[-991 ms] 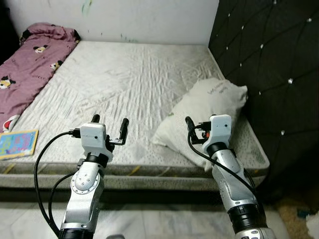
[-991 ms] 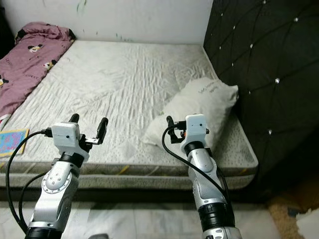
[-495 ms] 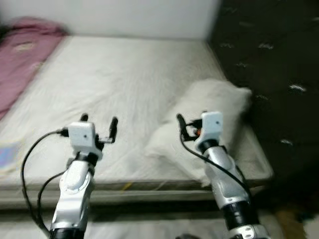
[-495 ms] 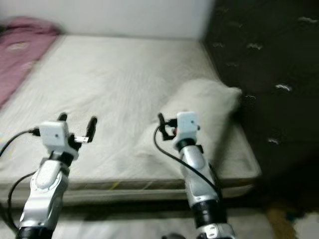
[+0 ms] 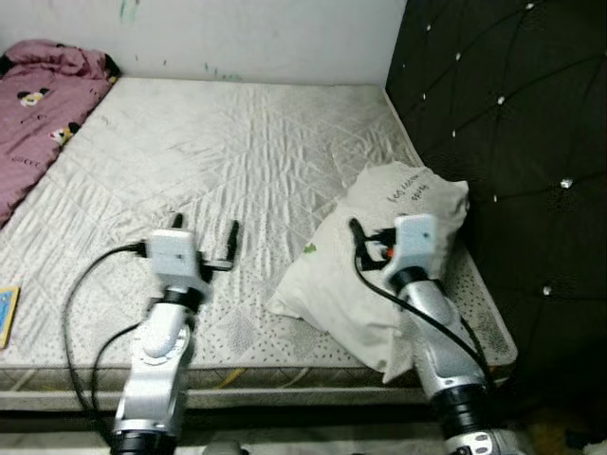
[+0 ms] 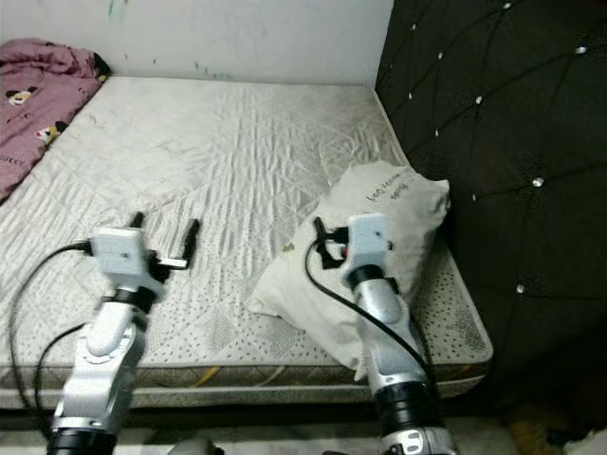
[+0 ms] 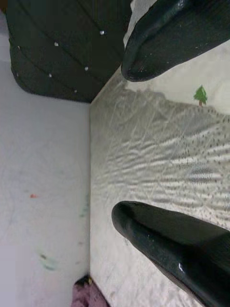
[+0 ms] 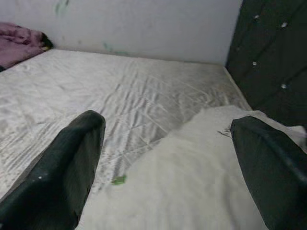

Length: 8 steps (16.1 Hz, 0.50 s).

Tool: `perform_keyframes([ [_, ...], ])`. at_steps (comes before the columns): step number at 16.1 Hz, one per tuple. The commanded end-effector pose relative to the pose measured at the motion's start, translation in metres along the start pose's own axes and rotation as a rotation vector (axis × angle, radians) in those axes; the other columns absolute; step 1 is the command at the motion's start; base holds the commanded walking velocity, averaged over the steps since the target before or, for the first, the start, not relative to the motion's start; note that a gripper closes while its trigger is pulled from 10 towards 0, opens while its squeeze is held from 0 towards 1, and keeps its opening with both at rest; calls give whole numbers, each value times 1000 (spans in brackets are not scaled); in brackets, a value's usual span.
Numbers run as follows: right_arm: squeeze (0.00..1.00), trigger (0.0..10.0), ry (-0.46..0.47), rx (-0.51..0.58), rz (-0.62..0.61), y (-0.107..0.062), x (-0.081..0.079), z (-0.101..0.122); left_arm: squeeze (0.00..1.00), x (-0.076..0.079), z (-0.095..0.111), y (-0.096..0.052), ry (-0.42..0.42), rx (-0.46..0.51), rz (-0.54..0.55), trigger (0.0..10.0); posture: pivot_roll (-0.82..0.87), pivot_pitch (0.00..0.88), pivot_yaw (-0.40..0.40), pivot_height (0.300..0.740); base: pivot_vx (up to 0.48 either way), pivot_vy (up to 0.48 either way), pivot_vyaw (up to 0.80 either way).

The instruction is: Clean up the room

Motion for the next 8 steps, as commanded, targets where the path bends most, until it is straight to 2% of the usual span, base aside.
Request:
perform_keyframes([
  [1,0,10000,1,5,1,0,1,1,0,-4,-1,-1,15,-11,18,10000,38,0,-38,740,0,0,0],
  [3,0,10000,-23,4,12,1,-1,1,0,-4,-1,-1,23,-17,19,10000,38,0,-38,740,0,0,0],
  [4,0,10000,-24,10,17,0,-1,2,0,-4,-1,-1,24,-17,19,10000,38,0,-38,740,0,0,425],
  [7,0,10000,-25,6,18,0,-2,1,0,-4,-2,-1,28,-19,18,10000,41,0,-37,740,0,-304,800],
  [8,0,10000,-26,5,19,0,-2,1,0,-4,-2,-1,27,-20,18,10000,41,0,-37,740,0,-337,0],
])
Point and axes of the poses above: a point about 5 cm out from each wrist's last joint towards the gripper, its own y axis pointing out of the wrist towards the gripper, its own z axis along the axis of the wrist's last joint, x = y × z, the point moved 2 cm from there along y, pointing out of the wrist towards the gripper, and after that the axes turned 10 degrees about -y, right-handed, at the moved point
